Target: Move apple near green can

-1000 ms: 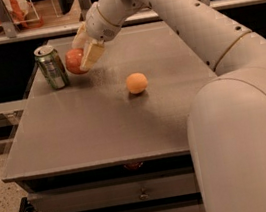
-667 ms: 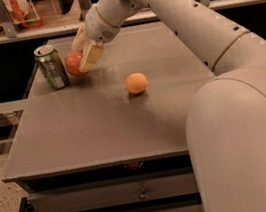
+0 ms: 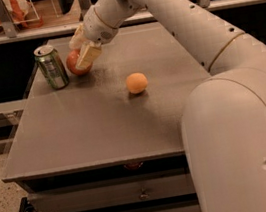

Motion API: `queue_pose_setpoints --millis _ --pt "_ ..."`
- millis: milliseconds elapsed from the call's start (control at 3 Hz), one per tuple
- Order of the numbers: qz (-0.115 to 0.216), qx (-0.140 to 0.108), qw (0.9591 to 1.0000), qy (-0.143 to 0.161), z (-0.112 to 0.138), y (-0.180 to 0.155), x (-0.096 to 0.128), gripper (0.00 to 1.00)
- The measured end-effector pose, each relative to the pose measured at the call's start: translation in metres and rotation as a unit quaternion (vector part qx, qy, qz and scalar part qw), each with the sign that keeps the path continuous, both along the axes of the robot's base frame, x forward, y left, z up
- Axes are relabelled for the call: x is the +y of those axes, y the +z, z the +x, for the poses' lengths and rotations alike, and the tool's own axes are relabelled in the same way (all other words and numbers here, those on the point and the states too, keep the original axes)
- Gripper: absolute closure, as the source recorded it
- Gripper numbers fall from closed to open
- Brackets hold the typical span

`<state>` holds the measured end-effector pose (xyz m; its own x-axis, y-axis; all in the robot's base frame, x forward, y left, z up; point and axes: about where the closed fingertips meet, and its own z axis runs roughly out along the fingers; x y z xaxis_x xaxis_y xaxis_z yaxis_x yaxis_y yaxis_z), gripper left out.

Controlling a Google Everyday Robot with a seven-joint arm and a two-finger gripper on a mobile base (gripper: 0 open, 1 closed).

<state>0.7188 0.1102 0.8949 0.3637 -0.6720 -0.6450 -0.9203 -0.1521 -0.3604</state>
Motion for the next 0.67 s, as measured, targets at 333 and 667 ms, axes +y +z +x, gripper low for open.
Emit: queue_pose_setpoints --millis 333,667 --pt "0.002 0.004 1.0000 0.007 -0.0011 -0.0015 0.0024 0.00" --pt "0.001 0.004 1.0000 0.007 -0.0011 -0.0018 0.0022 0.00"
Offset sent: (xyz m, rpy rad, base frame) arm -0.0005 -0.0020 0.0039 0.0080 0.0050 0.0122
